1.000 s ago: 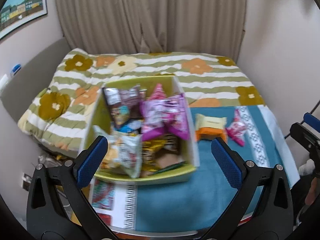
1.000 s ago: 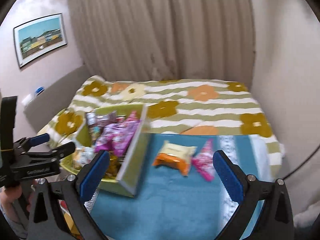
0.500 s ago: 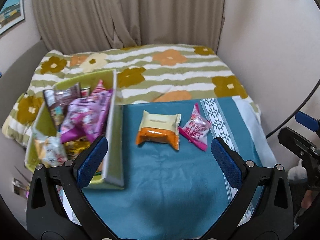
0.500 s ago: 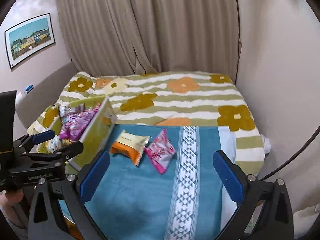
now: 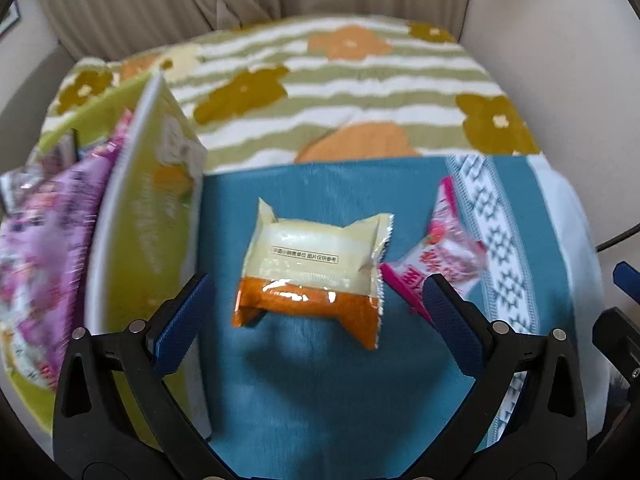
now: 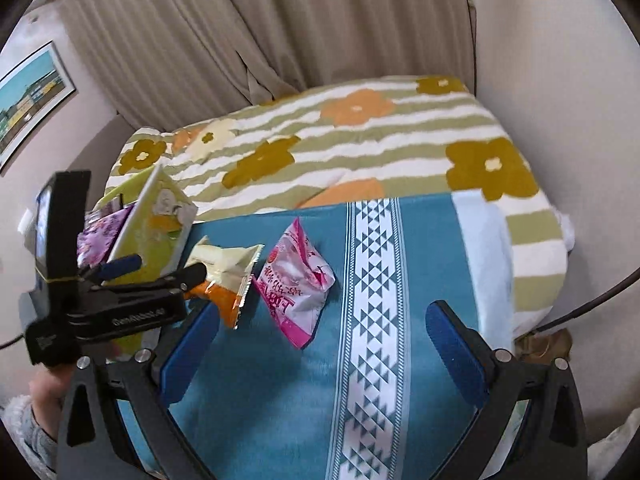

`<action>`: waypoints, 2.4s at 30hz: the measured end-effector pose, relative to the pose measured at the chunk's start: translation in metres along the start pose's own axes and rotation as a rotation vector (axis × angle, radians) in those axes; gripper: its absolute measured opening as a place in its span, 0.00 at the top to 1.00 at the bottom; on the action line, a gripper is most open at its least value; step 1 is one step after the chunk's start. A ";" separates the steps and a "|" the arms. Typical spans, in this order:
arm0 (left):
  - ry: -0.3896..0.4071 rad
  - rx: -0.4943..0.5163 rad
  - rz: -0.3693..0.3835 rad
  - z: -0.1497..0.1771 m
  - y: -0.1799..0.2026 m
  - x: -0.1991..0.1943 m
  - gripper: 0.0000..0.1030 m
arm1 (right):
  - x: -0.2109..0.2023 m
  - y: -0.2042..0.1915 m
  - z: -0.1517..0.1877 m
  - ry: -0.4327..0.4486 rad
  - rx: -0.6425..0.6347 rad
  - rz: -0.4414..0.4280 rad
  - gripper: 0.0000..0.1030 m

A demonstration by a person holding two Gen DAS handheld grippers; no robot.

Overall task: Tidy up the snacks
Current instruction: 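Grasp the orange-and-cream cake with the left tool while the right tool grasps the pink bag, then carry the cake over the box with the left tool while the right tool carries the pink bag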

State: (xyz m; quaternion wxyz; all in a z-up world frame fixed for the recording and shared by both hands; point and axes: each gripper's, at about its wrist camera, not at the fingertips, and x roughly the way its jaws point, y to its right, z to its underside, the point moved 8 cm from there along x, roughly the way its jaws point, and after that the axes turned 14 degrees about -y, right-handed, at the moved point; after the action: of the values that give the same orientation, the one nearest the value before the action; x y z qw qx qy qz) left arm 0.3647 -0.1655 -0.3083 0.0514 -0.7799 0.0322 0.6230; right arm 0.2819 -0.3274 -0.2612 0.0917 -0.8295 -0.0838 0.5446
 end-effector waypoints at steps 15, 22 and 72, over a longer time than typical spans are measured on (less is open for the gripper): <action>-0.138 -0.001 0.030 -0.013 -0.011 0.077 0.00 | 0.110 -0.006 -0.022 -0.176 0.201 -0.145 0.00; -0.164 0.020 0.102 -0.013 -0.005 0.089 0.12 | 0.128 -0.012 -0.030 -0.204 0.196 -0.142 0.00; 0.189 -0.097 0.176 0.049 -0.053 -0.168 0.26 | -0.076 -0.083 -0.034 0.061 -0.163 -0.103 0.58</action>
State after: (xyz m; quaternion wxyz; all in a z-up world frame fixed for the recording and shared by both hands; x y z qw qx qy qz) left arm 0.2862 -0.1091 -0.1531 -0.0448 -0.8308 0.0751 0.5497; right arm 0.2801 -0.2670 -0.1606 0.0543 -0.8450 -0.1673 0.5050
